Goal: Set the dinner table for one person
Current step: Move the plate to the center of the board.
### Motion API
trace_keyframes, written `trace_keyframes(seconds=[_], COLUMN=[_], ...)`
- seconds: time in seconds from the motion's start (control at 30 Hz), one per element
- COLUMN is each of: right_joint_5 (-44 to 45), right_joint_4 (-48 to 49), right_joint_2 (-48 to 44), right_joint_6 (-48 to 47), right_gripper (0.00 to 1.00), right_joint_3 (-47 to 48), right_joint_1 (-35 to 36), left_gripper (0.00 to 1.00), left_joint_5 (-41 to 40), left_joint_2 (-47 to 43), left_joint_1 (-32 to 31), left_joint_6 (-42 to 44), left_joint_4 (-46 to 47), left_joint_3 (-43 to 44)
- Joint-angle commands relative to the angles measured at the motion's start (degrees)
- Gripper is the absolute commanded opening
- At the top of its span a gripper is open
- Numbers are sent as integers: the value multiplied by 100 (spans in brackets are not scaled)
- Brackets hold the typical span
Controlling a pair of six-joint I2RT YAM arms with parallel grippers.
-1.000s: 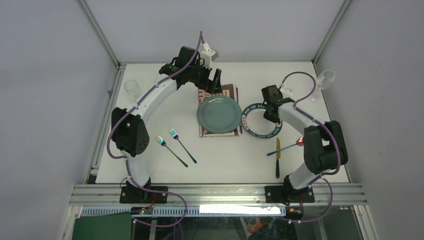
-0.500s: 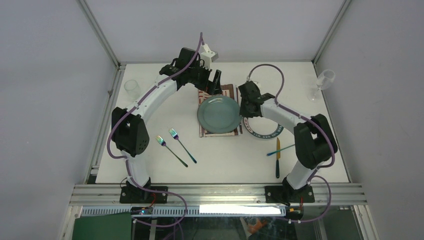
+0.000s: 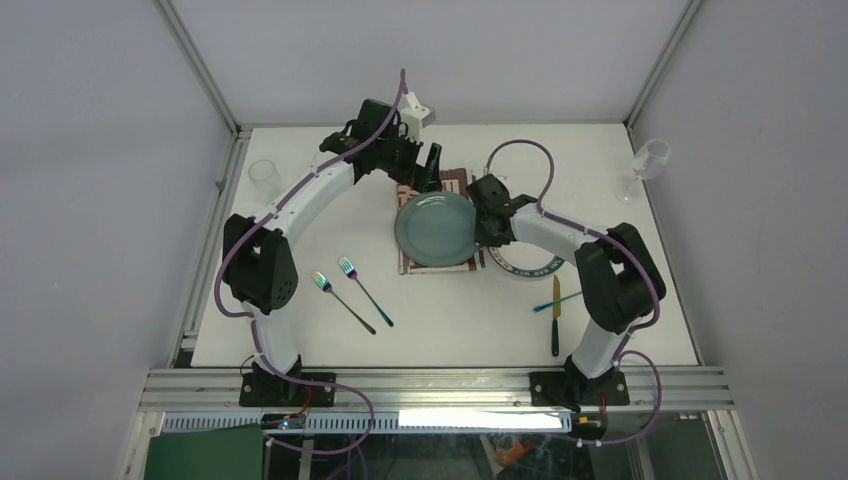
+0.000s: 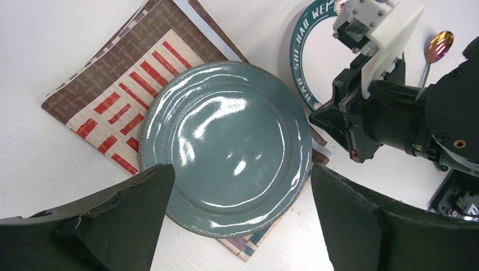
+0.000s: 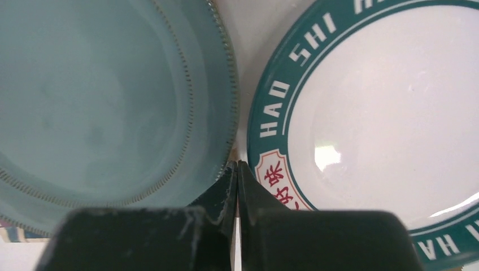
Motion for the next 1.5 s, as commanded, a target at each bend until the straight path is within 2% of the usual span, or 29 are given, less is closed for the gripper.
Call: trace_keyframes(seconds=[0.0, 0.37, 0.8, 0.9, 1.0, 1.03, 1.07, 1.1, 1.13, 1.2, 1.27, 1.37, 1.47], right_joint_5=[263, 684, 896, 657, -342, -342, -1132, -1495, -1763, -1952, -2028, -2217, -2341], right_joint_4=[80, -43, -2, 91, 407, 536, 622, 714, 771, 702, 665, 710, 835], right_joint_2=[-86, -38, -515, -674, -810, -866, -914, -947, -960, -886, -728, -436, -79], right_joint_6=[147, 410, 567, 461, 163, 163, 24, -1, 0, 59, 37, 14, 98], right_gripper=[0, 0, 0, 0, 0, 0, 4, 8, 17, 37, 48, 57, 58], right_joint_3=[-84, -297, -781, -799, -788, -784, -757, -704, -628, -385, -155, 127, 284], right_joint_1=[-17, -179, -1351, -1393, -1389, -1372, -1362, -1361, -1360, -1357, -1363, -1369, -1412], left_gripper=[96, 97, 97, 98, 99, 99, 99, 99, 99, 99, 99, 99, 99], left_joint_5=[42, 44, -66, -303, -550, -569, -571, -538, -387, 156, 918, 1508, 1985], left_joint_2=[-322, -346, -401, -401, -347, -310, -272, -220, -155, 40, 225, 377, 495], left_joint_1=[26, 26, 26, 47, 161, 255, 377, 537, 750, 1184, 1630, 1867, 1893], left_joint_6=[6, -13, 38, 90, 96, 88, 59, 7, -20, -156, -238, -194, -141], left_joint_4=[260, 279, 279, 278, 278, 274, 270, 265, 233, 76, -46, -83, -80], left_joint_3=[55, 31, -34, -75, -63, -63, -63, -70, -60, -8, -23, -221, -465])
